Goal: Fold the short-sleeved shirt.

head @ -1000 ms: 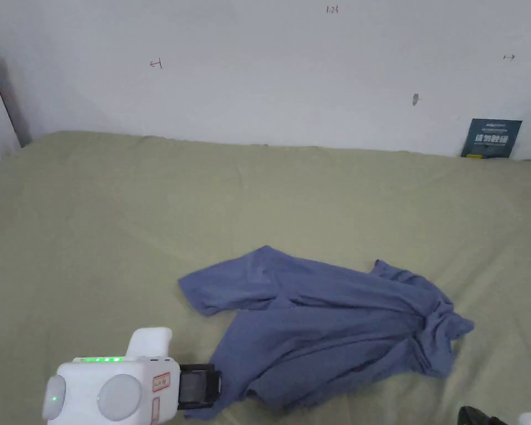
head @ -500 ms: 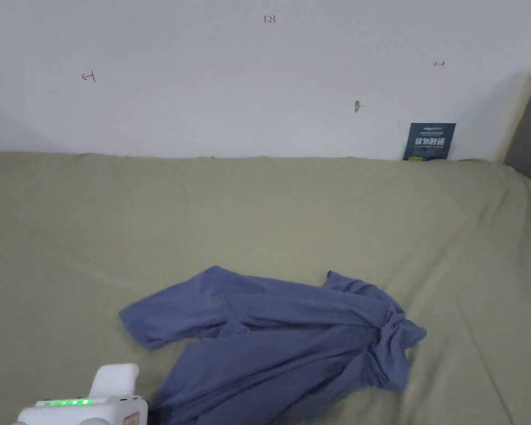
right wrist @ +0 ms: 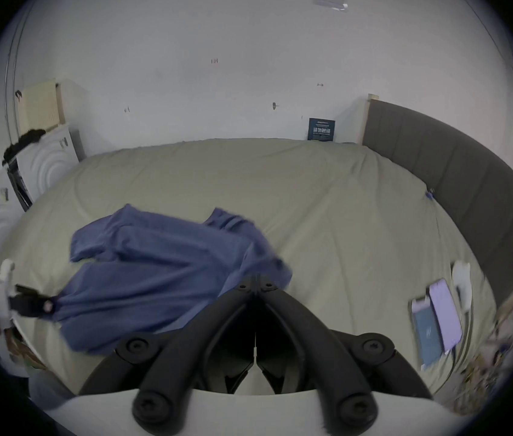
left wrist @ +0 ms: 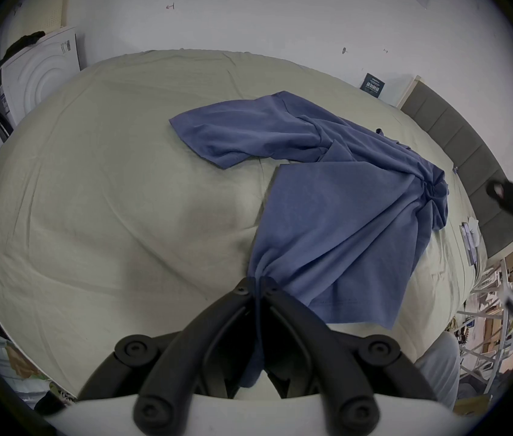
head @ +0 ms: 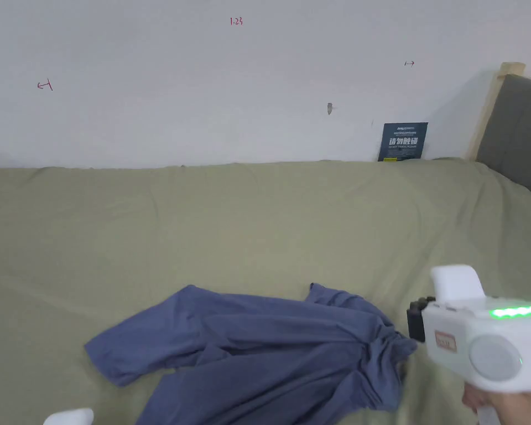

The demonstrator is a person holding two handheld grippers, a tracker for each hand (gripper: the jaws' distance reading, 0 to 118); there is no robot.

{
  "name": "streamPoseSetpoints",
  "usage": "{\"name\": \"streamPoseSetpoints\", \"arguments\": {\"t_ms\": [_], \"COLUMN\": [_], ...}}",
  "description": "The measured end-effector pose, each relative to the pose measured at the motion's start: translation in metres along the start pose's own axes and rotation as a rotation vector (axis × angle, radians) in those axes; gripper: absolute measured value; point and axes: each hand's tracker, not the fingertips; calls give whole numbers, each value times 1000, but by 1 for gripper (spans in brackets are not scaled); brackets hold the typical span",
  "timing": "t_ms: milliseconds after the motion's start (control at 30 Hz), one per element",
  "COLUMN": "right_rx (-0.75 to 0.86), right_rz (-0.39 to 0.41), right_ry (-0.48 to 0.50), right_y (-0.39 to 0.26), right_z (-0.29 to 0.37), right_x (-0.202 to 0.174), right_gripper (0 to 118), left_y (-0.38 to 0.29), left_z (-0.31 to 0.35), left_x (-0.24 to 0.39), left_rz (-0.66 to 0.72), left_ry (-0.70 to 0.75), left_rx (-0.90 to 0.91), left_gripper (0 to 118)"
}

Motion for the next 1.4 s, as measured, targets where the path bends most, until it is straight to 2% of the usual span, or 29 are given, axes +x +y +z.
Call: {"name": "streamPoseSetpoints", "arguments": {"t_ms": [67, 100, 133, 167, 200, 300, 367, 400, 433, 467, 500, 533, 633, 700, 833, 933, 1033, 1100, 1233, 1400], "right_rx": [-65, -118, -165, -245, -316, -402, -396, -399, -406, -414, -414, -391, -371, -344, -257, -200, -131, -87, 8, 87], "right_rz": [22, 28, 35, 44, 46, -5, 19, 42, 43, 37, -4, -34, 49, 63, -12, -26, -14, -21, -38, -71], "right_ry": [10, 11, 35, 71, 82, 69, 51, 49, 52, 79, 111, 147, 133, 125, 189, 217, 191, 189, 158, 150], "right_y": [24, 33, 39, 42, 40, 34, 25, 22, 21, 19, 18, 19, 22, 27, 44, 56, 67, 75, 90, 105], "right_z": [-43, -65, -84, -108, -130, -174, -182, -187, -186, -184, -184, -181, -165, -145, -90, -40, 15, 48, 109, 171], "right_x": [8, 10, 12, 15, 17, 23, 21, 21, 19, 17, 16, 12, -2, -1, 16, 30, 43, 55, 78, 101], "right_gripper": [1, 12, 47, 93, 118, 118, 117, 109, 91, 61, 23, 3, 3, 3, 3, 3, 3, 3, 3, 3], "left_y": [3, 3, 3, 3, 3, 3, 3, 3, 3, 2, 2, 2, 4, 6, 10, 15, 28, 41, 70, 109], "left_z": [-2, -2, -3, -5, -6, -10, -12, -14, -17, -19, -20, -21, -19, -12, 11, 29, 56, 79, 128, 195], "left_x": [-1, -2, -3, -4, -5, -7, -7, -6, -6, -6, -5, -5, -7, -6, -1, 2, 0, -8, -18, -27], "left_rz": [-5, -7, -7, -4, 7, 25, 15, 12, 9, 4, 2, -1, 8, 17, 7, -7, -46, -3, 6, 34], "left_ry": [-8, -12, -17, -21, -27, -36, -36, -35, -32, -29, -25, -21, -23, -27, -24, -12, 70, 69, 155, 167], "left_rx": [-11, -9, -12, -17, -16, -22, -27, -30, -39, -46, -46, -48, -51, -50, -15, 8, 101, 145, 257, 377], "left_gripper": [0, 0, 0, 0, 0, 0, 0, 0, 0, 0, 0, 0, 0, 0, 0, 0, 0, 0, 0, 0]}}
